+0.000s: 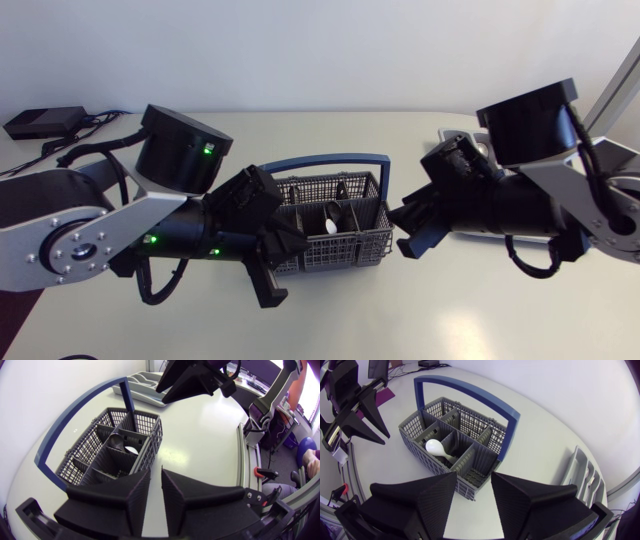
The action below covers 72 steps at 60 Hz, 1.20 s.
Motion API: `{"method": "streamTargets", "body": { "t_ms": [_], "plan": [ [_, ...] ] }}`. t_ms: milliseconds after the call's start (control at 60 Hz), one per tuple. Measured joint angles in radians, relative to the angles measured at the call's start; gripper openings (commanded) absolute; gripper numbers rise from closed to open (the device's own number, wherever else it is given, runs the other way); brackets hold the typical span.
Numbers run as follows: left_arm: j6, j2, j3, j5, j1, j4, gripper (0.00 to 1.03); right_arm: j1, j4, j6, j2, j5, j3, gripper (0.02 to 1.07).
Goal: Sort the cutlery from the basket into the organizer compartments.
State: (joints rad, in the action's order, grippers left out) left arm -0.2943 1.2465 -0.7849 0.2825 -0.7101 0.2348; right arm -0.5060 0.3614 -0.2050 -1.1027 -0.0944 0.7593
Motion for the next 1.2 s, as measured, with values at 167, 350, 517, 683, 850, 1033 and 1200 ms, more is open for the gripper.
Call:
{"method": "streamTargets", "body": {
  "t_ms": [167, 350, 517, 683, 850, 1033, 1200],
  "plan": [
    [-0.023, 0.013, 0.0, -0.025, -0.007, -0.013, 0.2, -0.05, -0.032, 0.0, -0.026, 0.015, 0.0, 0.54],
    [-0.056, 0.054, -0.035, -0.079, -0.014, -0.006, 0.21, -0.068, -0.05, 0.0, -0.027, 0.021, -0.002, 0.54],
    [0.043, 0.132, -0.192, -0.064, -0.014, 0.098, 0.25, -0.068, -0.05, 0.0, 0.006, 0.022, -0.028, 0.54],
    [0.135, 0.246, -0.315, -0.045, -0.009, 0.17, 0.25, -0.068, -0.043, 0.004, 0.046, 0.025, -0.045, 0.54],
    [0.18, 0.335, -0.354, -0.006, 0.018, 0.228, 0.25, -0.067, -0.034, 0.019, 0.082, 0.025, -0.055, 0.54],
    [0.22, 0.386, -0.383, 0.016, 0.042, 0.248, 0.27, -0.067, -0.025, 0.023, 0.098, 0.026, -0.06, 0.54],
    [0.241, 0.407, -0.408, 0.028, 0.048, 0.262, 0.27, -0.064, -0.025, 0.023, 0.101, 0.025, -0.06, 0.54]
  ]
}}
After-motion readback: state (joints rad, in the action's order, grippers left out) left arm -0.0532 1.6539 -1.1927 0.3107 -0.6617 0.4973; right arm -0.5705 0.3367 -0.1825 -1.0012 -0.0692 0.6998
